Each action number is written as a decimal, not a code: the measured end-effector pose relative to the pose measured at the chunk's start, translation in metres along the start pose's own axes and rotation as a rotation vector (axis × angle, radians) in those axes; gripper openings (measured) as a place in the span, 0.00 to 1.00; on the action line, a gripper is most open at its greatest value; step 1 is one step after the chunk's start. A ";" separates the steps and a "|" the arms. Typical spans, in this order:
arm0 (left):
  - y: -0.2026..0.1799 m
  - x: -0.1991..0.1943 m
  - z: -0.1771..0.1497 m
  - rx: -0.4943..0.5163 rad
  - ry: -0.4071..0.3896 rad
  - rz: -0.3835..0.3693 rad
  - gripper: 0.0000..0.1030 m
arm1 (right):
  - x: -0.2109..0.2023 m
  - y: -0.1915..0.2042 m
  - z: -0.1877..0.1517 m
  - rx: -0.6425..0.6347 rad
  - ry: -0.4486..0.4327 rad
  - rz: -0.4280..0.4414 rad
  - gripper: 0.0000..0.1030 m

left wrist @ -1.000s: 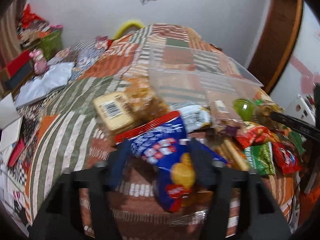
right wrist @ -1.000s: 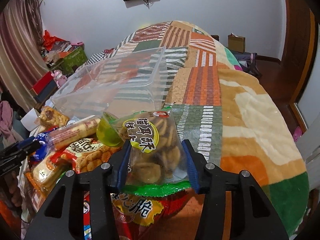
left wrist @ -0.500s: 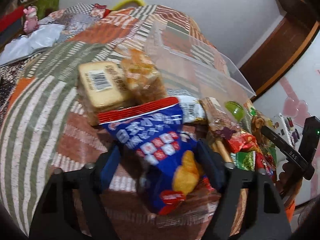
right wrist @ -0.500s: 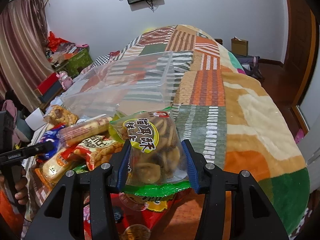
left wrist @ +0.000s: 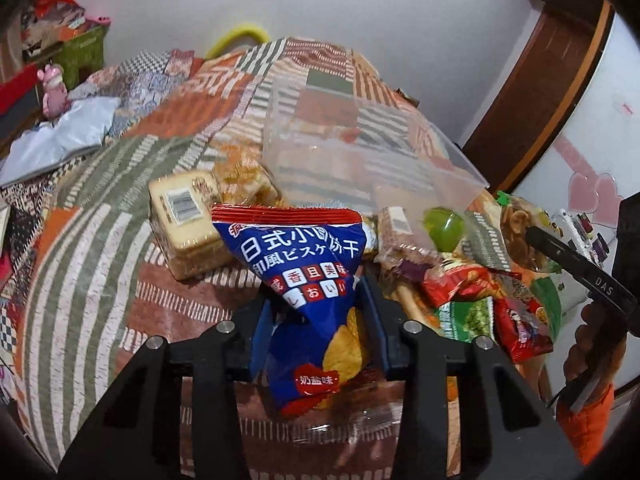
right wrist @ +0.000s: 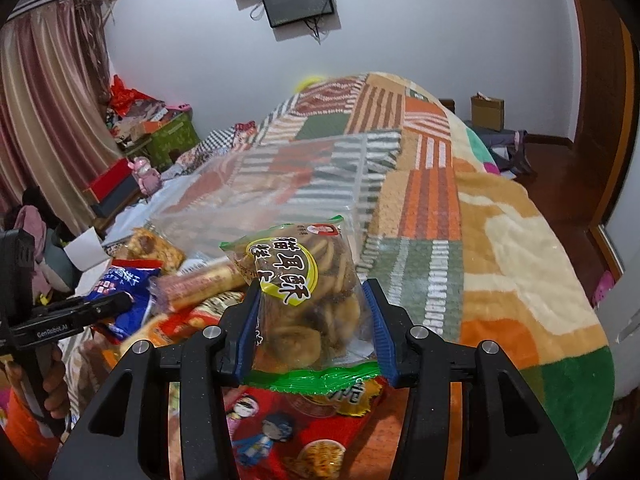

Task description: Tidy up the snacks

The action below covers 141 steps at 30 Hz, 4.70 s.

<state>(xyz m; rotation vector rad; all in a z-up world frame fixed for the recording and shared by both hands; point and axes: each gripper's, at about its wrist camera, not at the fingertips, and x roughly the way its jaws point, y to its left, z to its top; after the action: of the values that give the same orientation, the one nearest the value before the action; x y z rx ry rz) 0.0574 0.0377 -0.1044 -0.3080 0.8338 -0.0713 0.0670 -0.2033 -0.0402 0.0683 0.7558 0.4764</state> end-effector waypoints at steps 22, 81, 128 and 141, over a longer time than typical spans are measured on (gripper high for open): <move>-0.027 -0.015 0.077 0.085 -0.191 -0.007 0.37 | 0.011 0.025 0.039 -0.027 -0.101 0.047 0.44; -0.039 0.085 0.117 0.168 -0.040 0.124 0.53 | 0.097 0.047 0.073 -0.136 0.115 -0.076 0.55; 0.025 0.052 0.050 0.121 0.003 0.172 0.67 | 0.035 0.008 -0.032 -0.031 0.156 -0.240 0.81; 0.005 0.065 0.046 0.167 0.006 0.168 0.57 | 0.032 -0.007 -0.040 0.022 0.182 -0.176 0.88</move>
<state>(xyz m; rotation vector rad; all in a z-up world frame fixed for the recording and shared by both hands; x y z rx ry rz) 0.1352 0.0416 -0.1237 -0.0797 0.8510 0.0152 0.0624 -0.1996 -0.0912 -0.0209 0.9367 0.3093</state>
